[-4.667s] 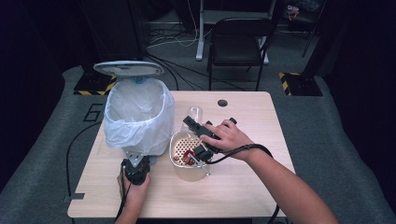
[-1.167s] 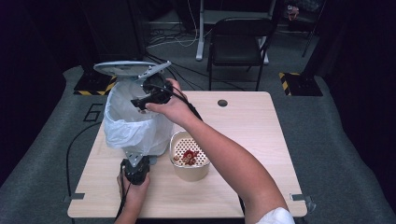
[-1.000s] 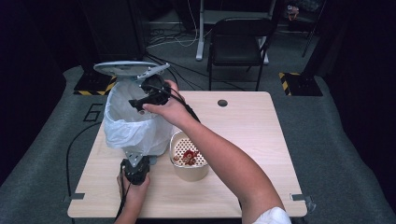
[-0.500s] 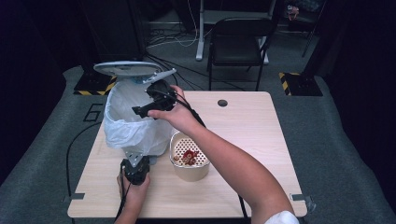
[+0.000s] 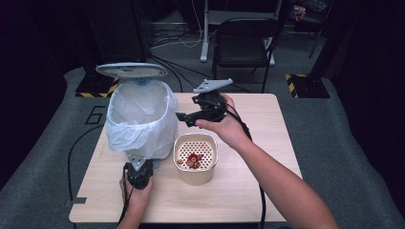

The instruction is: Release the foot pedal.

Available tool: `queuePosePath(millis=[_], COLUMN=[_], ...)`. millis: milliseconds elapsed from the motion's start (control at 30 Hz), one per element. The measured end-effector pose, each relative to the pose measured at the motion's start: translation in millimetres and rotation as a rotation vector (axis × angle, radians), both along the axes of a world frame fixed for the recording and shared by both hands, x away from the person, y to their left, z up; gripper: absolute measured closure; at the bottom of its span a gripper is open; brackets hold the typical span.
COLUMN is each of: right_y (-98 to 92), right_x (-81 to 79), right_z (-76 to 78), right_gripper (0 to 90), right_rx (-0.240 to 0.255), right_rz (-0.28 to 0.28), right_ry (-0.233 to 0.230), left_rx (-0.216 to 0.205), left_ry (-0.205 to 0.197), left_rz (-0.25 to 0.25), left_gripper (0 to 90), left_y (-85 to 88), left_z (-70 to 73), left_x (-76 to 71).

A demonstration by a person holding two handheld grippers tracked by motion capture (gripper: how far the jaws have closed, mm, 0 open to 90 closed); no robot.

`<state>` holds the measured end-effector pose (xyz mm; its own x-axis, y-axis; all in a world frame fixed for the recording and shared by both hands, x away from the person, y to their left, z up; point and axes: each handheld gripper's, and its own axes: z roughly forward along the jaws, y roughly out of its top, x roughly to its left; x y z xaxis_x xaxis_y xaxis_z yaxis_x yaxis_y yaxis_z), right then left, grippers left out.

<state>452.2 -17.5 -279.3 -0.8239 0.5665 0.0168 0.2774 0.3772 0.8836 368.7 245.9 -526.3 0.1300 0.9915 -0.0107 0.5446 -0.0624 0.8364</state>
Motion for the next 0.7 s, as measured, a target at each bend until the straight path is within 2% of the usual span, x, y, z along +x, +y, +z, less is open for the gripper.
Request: queuePosePath(millis=[200,333,367,400,467,500,567,667,700], right_y=[-36.4,-51.1,-60.3,-63.5,-71.6,-75.0,-80.5,-89.2,-92.0], right_x=[-9.6,-13.6,-15.8,-17.1,-20.2,-21.4,-24.0,-27.7,-29.2], right_z=[-13.0,-24.2,-32.8,-35.2,-42.0,-45.2,-51.6,-61.7,-66.0], right_gripper=[23.1,23.1,23.1,23.1,23.2,23.2,23.2,23.1,23.1], right_rx=[0.022,0.009,-0.014,-0.029,-0.042,-0.045,-0.051,-0.058,-0.062], right_rz=[-0.053,-0.087,-0.104,-0.112,-0.130,-0.139,-0.152,-0.176,-0.186], right_ry=[0.008,0.017,0.015,0.011,-0.003,-0.007,-0.001,-0.005,-0.008], left_rx=[-0.006,-0.008,-0.028,-0.036,-0.040,-0.055,-0.081,-0.073,-0.054], left_ry=[0.005,0.008,0.008,0.009,0.013,0.000,0.003,0.016,0.016], left_rz=[-0.017,-0.026,-0.031,-0.036,-0.053,-0.056,-0.070,-0.101,-0.117], left_gripper=[75.9,75.6,75.4,75.3,74.5,73.9,68.6,62.9,61.1], left_y=[1.6,2.9,4.9,5.8,7.4,7.2,8.1,10.6,10.8], left_z=[0.2,0.2,0.2,0.1,0.3,-0.2,1.5,7.2,9.7], left_x=[-0.5,-1.1,-1.3,-1.7,-3.5,-3.2,-3.0,-2.8,-3.2])
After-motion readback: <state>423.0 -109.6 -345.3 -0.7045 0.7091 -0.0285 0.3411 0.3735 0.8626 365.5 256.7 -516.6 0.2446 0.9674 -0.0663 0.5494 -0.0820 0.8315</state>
